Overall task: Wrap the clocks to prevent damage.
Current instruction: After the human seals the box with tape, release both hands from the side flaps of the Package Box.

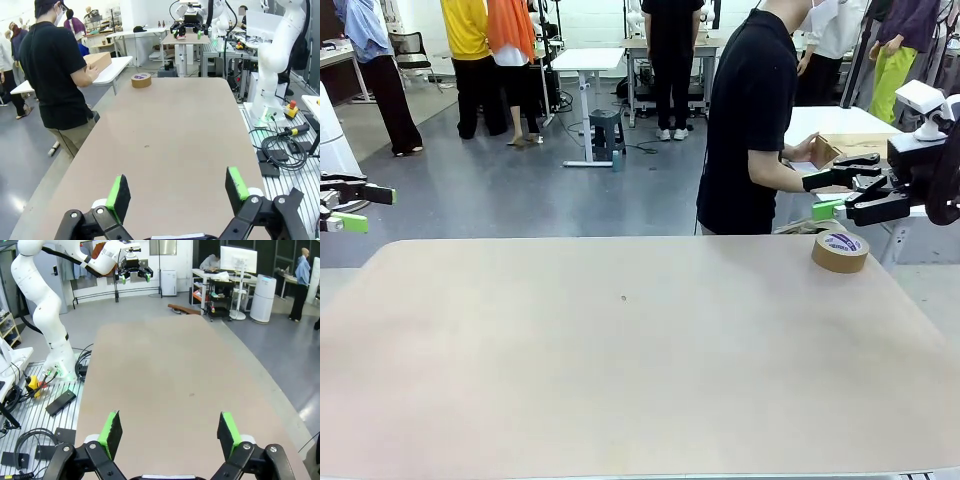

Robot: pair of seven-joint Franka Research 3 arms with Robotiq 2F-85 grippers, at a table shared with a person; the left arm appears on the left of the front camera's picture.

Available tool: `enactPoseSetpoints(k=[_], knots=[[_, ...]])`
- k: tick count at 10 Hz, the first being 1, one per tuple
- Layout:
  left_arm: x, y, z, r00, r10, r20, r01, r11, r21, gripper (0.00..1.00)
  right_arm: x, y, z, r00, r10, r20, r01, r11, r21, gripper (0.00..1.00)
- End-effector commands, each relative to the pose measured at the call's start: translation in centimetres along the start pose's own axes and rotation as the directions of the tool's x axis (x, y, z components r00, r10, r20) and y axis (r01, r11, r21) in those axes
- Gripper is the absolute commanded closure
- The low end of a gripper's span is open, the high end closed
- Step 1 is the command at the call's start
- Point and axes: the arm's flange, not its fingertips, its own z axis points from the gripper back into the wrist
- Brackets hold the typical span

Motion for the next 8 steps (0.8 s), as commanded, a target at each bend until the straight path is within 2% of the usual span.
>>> enactPoseSetpoints(k=[1, 8], knots=[[0.21, -0.25, 0.23, 1.000, -0.007, -0.003, 0.007, 1.000, -0.001, 0.00, 0.06, -0.08, 0.00, 1.000, 0.005, 0.010, -0.005, 1.000, -0.007, 0.00], [0.21, -0.25, 0.23, 1.000, -0.007, -0.003, 0.007, 1.000, -0.001, 0.00, 0.06, -0.08, 0.00, 1.000, 0.005, 0.010, -0.005, 1.000, -0.007, 0.00]])
